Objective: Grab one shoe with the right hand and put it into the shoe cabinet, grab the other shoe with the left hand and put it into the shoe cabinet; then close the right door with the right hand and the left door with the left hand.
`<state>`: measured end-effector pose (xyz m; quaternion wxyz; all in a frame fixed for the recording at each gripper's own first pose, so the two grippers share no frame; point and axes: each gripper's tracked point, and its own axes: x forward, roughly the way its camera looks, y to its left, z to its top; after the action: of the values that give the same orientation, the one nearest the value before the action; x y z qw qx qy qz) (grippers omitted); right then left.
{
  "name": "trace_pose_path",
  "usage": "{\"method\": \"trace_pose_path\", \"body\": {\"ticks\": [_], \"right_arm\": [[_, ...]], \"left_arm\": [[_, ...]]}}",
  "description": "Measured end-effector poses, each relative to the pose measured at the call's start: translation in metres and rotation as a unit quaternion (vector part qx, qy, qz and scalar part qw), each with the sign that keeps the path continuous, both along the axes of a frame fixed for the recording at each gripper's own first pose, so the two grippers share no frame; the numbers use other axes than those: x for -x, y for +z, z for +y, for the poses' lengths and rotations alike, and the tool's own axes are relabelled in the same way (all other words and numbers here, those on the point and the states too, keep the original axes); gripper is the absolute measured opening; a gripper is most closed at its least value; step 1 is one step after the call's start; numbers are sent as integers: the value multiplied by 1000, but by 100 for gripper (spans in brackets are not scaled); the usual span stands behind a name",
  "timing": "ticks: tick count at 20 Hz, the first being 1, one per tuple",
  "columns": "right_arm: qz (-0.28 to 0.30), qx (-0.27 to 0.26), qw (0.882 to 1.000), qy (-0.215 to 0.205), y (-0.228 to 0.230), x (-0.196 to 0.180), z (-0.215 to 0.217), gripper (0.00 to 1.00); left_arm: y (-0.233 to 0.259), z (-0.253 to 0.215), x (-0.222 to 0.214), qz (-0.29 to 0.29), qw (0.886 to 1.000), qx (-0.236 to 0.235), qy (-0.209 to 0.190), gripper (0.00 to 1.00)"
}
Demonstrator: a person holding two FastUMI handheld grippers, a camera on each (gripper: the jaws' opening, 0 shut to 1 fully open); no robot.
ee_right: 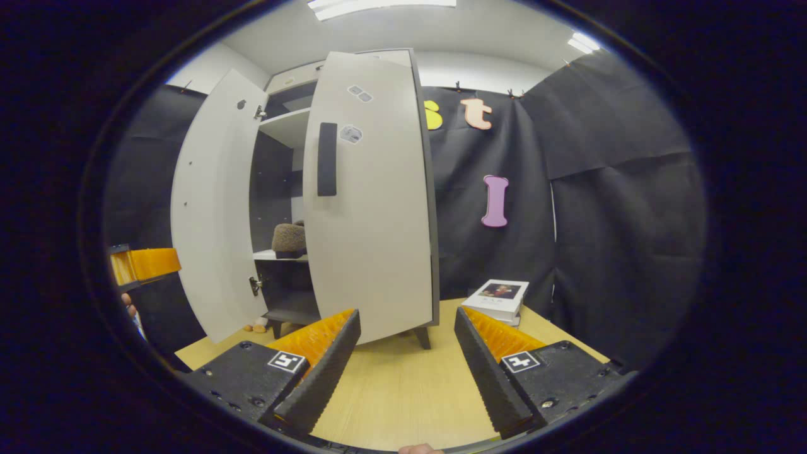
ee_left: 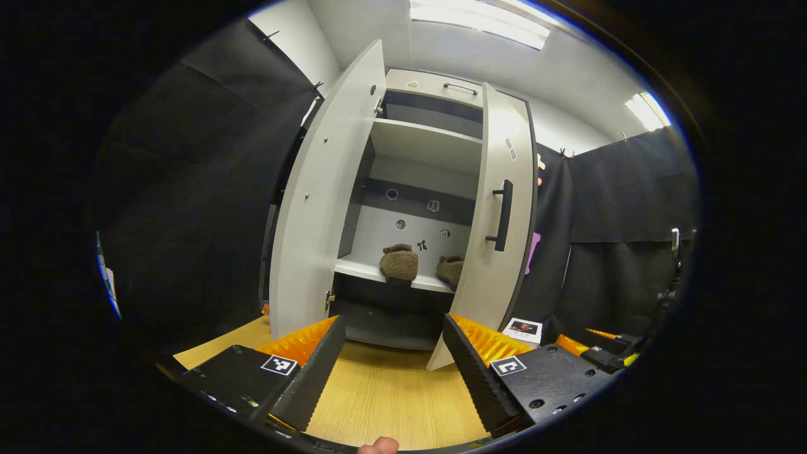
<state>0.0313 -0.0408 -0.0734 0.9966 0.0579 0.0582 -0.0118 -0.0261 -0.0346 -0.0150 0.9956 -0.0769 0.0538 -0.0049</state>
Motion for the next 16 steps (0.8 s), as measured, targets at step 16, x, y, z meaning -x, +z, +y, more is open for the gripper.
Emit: {"method": "trace_pose_path", "body": {"ticks": [16], "right_arm": [[15,58,998,26,-15,21,33,98]], "left_arm": [[119,256,-99,-97,979,26,177,95]]}}
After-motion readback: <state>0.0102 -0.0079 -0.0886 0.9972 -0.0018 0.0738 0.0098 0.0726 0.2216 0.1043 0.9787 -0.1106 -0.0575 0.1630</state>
